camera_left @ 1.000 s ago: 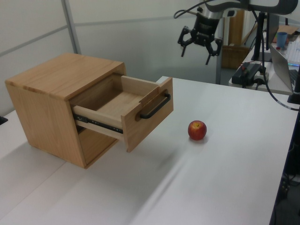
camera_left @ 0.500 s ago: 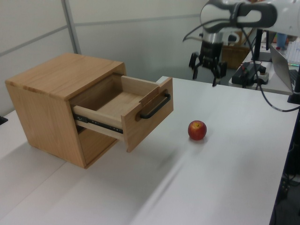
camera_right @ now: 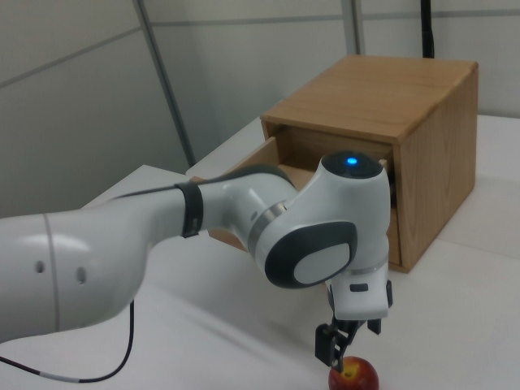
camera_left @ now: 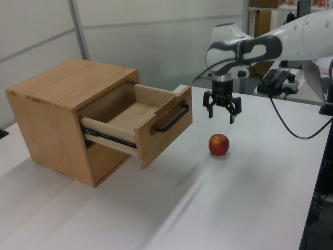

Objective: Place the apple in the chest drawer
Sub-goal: 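Move the open gripper over the red apple and lower it, then close the gripper around the red apple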

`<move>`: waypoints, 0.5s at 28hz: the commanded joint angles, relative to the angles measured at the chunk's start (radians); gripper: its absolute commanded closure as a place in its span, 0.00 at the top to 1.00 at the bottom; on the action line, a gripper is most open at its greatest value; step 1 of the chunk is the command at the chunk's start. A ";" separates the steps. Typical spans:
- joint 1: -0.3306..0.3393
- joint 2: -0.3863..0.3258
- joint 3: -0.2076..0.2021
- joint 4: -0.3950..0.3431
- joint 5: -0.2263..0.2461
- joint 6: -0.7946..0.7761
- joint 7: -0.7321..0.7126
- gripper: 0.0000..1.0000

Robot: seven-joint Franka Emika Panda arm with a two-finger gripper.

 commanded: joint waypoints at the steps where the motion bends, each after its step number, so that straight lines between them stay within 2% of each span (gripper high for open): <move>1: 0.026 0.020 0.002 -0.023 -0.051 0.047 0.025 1.00; 8: 0.029 0.006 0.005 -0.092 -0.052 0.136 0.019 1.00; 14: 0.029 -0.048 0.005 -0.204 -0.078 0.167 0.005 1.00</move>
